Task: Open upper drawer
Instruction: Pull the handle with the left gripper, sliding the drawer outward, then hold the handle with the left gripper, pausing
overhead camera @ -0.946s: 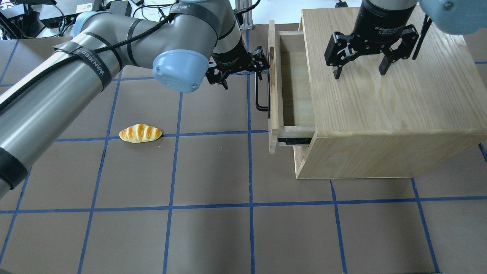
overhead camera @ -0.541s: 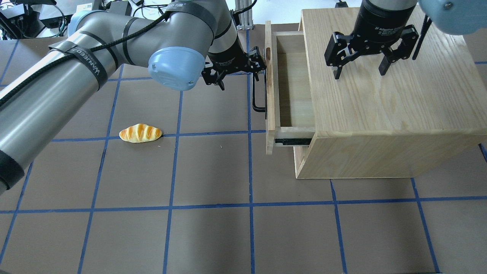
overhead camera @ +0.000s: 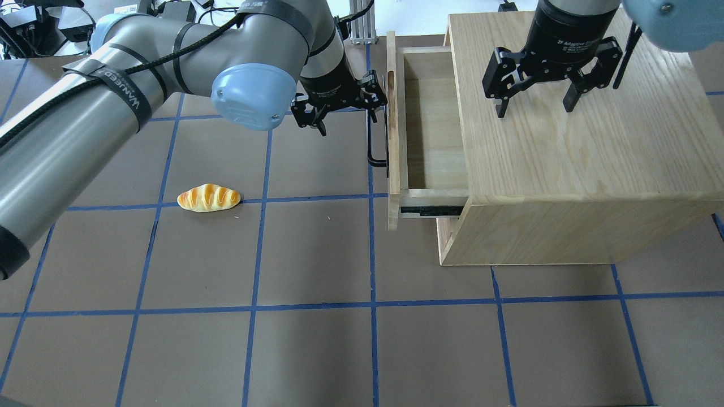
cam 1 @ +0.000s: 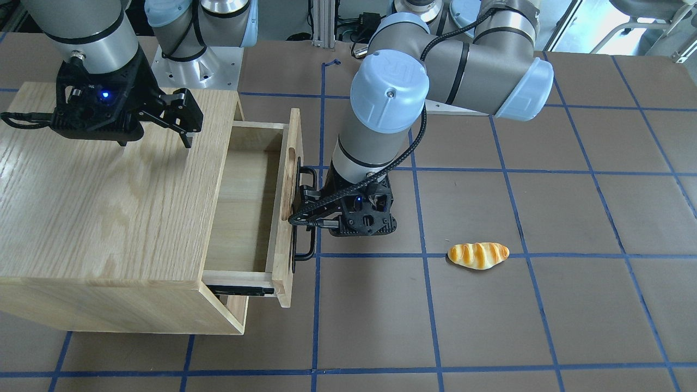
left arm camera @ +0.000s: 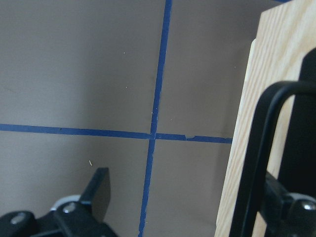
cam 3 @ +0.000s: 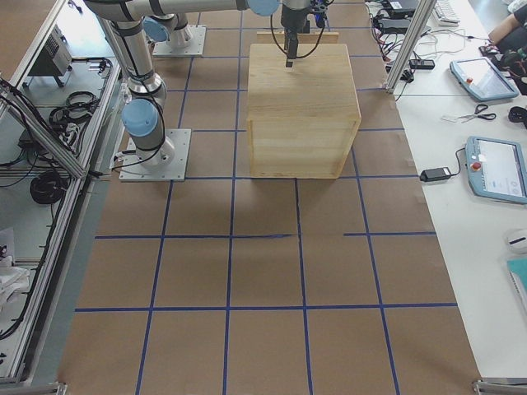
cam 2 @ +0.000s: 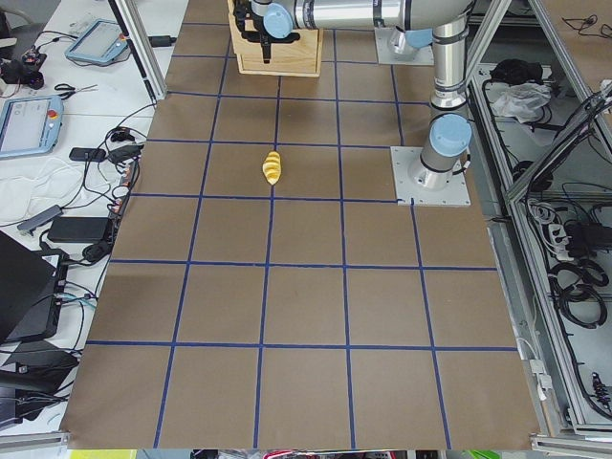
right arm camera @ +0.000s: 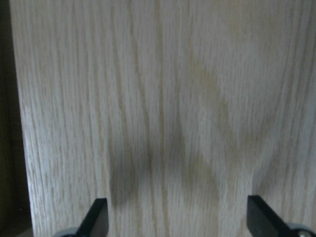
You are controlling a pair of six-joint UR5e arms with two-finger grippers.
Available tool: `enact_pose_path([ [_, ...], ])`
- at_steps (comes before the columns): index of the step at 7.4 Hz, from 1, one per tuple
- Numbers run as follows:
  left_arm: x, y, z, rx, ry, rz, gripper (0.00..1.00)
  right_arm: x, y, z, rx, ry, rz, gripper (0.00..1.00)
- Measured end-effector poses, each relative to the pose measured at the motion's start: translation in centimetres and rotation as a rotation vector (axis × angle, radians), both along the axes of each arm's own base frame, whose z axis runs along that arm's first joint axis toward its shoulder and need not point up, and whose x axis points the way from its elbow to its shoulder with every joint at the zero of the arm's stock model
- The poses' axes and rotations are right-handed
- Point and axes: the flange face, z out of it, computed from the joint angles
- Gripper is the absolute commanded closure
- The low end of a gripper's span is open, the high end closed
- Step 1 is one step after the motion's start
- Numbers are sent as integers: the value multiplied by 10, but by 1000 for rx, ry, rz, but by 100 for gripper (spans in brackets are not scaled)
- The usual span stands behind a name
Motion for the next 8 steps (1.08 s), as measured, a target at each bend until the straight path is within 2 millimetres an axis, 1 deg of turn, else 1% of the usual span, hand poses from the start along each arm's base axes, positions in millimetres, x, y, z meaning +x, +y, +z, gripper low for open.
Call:
enact_pose_path([
  [2,3,1,3,7,-2,-3,0,0,0,0,0,0,0,0],
  [8,5,5,16,-12,1,-19,0,0,0,0,0,0,0,0],
])
